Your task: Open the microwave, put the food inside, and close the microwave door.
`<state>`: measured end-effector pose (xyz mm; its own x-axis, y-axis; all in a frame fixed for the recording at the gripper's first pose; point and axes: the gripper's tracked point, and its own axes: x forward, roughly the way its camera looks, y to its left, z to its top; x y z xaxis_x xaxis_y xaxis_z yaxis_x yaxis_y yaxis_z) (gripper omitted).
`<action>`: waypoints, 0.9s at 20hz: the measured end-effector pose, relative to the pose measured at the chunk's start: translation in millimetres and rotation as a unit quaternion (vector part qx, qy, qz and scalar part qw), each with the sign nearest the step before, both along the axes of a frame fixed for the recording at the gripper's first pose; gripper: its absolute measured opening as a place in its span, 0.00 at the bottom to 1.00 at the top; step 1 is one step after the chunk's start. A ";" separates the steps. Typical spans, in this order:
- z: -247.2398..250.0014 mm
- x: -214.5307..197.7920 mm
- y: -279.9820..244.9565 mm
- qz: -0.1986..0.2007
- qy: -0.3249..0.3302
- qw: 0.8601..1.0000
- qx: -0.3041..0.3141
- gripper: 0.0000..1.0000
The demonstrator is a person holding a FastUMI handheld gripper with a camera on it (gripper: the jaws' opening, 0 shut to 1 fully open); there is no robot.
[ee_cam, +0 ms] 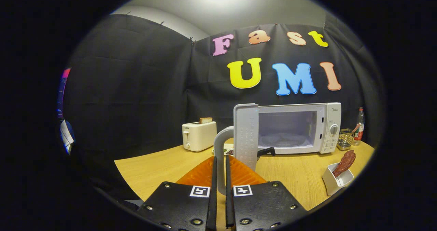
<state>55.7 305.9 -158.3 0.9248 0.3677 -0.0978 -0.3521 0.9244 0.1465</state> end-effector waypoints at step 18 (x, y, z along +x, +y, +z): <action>2.4 35.7 -226.5 -0.071 0.034 0.997 0.024 0.92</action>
<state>91.4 79.4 -155.8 0.9597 0.2387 -0.1482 -0.2051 0.9557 0.2109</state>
